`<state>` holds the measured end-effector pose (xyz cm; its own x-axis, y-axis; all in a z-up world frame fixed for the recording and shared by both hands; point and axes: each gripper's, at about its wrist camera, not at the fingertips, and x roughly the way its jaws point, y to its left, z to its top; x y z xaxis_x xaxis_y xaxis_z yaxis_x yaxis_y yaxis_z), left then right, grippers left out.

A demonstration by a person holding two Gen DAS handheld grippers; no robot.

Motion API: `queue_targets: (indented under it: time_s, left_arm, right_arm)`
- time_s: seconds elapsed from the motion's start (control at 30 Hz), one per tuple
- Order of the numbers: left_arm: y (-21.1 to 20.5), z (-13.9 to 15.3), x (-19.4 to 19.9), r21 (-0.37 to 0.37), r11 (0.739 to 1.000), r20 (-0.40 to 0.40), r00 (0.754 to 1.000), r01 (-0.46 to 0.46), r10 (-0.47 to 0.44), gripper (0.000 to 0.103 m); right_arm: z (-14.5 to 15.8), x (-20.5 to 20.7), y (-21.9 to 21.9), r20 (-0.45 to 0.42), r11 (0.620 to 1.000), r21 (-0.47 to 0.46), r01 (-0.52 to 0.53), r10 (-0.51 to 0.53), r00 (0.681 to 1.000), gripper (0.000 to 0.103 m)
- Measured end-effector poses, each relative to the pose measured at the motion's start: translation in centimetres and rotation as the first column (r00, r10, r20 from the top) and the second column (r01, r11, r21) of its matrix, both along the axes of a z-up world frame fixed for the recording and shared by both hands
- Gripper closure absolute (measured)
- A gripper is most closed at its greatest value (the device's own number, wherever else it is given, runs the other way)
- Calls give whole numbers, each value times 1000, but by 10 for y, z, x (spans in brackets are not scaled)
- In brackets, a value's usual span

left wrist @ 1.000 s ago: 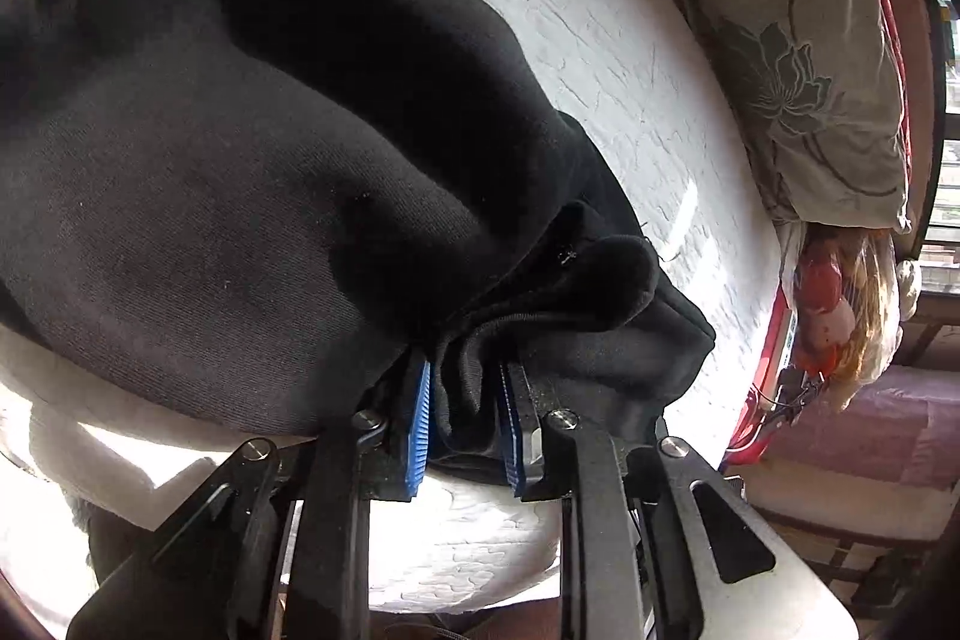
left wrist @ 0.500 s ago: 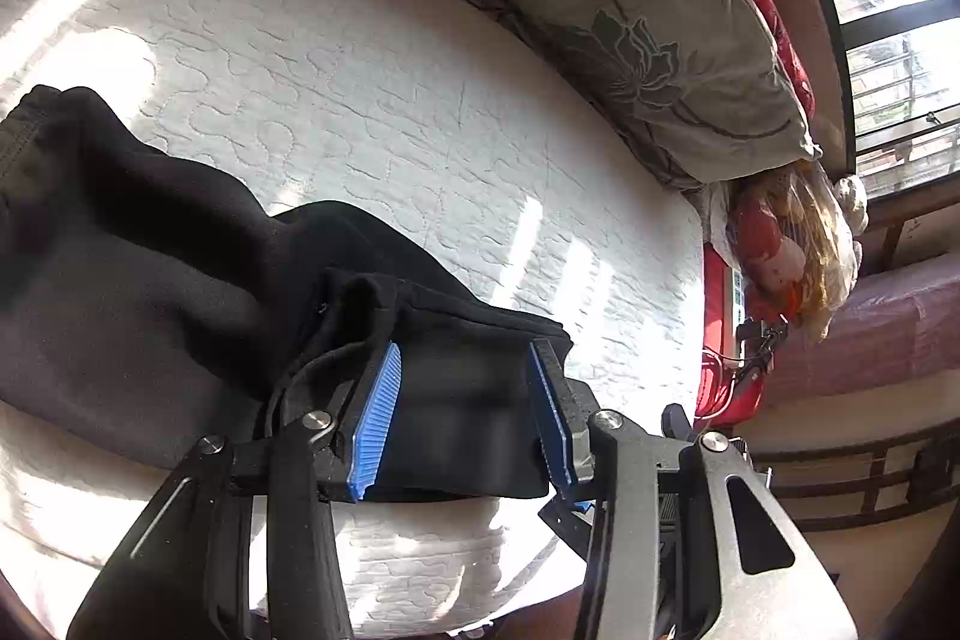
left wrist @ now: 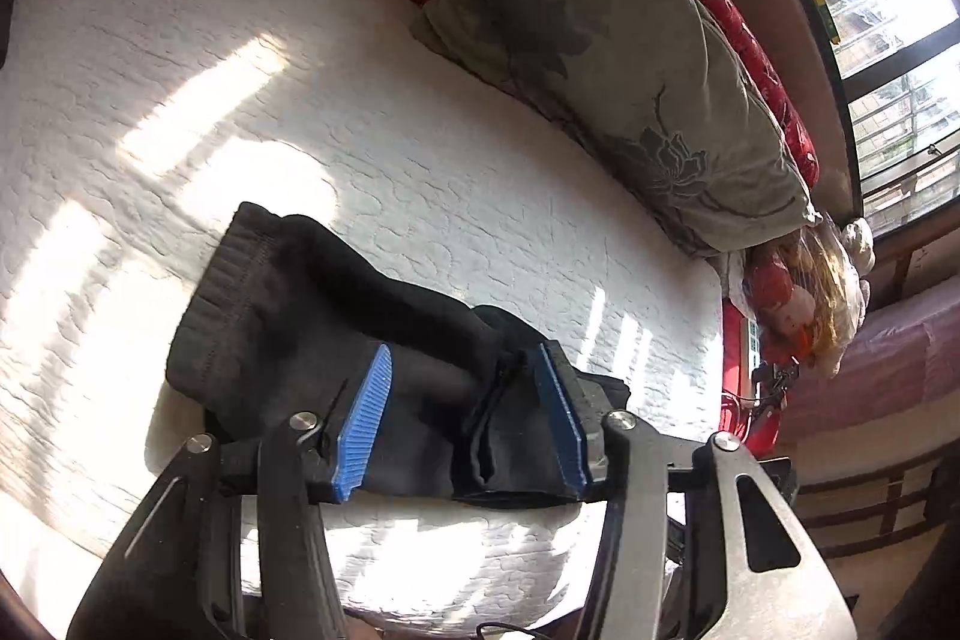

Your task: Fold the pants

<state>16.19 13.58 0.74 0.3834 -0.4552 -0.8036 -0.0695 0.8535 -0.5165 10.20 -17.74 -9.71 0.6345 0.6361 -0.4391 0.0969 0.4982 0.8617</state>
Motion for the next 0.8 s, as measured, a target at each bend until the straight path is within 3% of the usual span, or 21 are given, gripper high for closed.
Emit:
queue_targets:
  time_s: [0.03,0.07,0.13,0.23,0.37,0.5,0.57,0.7,0.8]
  left_arm:
    - [19,4,5,51,998,12,999,-34,34,28]
    - [37,4,11,78,996,7,999,-47,46,28]
    - [65,-7,24,65,997,-52,998,-35,38,28]
    - [86,-37,43,4,1000,-161,987,20,-19,28]
    - [82,-73,63,-59,992,-260,957,114,-126,28]
    - [73,-99,84,-136,977,-314,928,164,-200,28]
    - [65,-106,91,-152,971,-341,912,183,-226,28]
    - [38,-116,102,-122,951,-390,867,285,-310,28]
    - [26,-119,108,-108,938,-404,847,329,-344,27]
  right_arm:
    - [8,5,21,10,995,-82,-50,51,999,10]
    - [15,8,44,15,980,-174,-96,100,995,9]
    - [20,12,92,18,922,-344,-178,196,980,8]
    - [20,19,166,-6,774,-572,-272,327,945,8]
    - [4,-1,235,-7,542,-798,-264,430,903,7]
    - [-15,-16,269,-9,299,-939,-169,472,882,7]
    - [-27,-16,286,-21,201,-970,-135,486,874,7]
    - [-45,-7,306,-19,109,-991,-81,482,876,7]
    - [-59,4,325,-20,34,-999,-42,488,873,7]
